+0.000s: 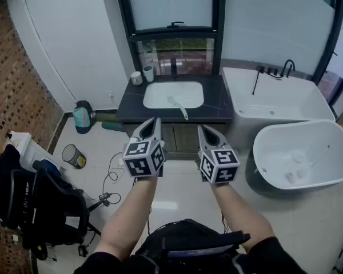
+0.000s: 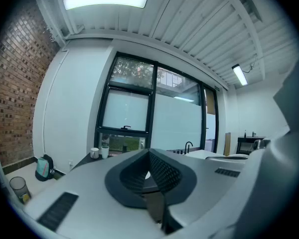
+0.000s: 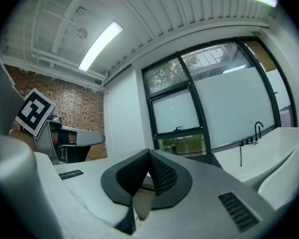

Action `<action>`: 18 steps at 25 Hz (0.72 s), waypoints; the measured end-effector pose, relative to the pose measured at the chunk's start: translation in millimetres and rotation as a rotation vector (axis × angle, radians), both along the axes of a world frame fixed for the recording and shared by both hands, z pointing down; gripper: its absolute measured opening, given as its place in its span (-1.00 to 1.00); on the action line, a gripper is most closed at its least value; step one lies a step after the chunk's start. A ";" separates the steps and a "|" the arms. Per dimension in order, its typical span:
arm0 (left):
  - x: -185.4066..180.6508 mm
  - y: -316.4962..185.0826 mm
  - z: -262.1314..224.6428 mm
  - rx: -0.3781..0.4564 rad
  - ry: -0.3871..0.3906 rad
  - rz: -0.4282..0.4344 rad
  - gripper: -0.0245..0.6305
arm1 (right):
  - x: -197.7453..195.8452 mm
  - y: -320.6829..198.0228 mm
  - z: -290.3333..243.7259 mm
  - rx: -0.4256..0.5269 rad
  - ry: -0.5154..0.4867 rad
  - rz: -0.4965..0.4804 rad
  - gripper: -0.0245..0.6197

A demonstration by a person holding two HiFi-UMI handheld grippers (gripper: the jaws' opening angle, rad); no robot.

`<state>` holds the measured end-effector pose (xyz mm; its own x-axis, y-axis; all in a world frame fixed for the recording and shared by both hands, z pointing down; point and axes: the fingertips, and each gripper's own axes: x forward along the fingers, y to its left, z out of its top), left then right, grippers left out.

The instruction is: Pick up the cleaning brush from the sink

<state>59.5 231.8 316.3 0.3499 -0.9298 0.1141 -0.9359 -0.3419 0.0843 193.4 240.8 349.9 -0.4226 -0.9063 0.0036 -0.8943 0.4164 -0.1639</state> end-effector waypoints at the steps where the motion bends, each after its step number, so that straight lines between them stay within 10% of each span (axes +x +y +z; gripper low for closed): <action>1: 1.9 -1.2 0.5 0.005 -0.006 -0.002 -0.92 | 2.2 -3.0 0.0 -0.004 0.002 -0.009 -0.92; 18: -101.0 -241.5 14.8 0.021 0.023 0.024 -0.92 | -70.5 -248.9 -20.6 0.026 0.078 0.029 -0.92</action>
<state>-41.6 -9.7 331.1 0.3746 -0.9232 0.0859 -0.9253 -0.3663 0.0985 122.9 -8.1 329.4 -0.3957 -0.9183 0.0119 -0.9156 0.3934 -0.0826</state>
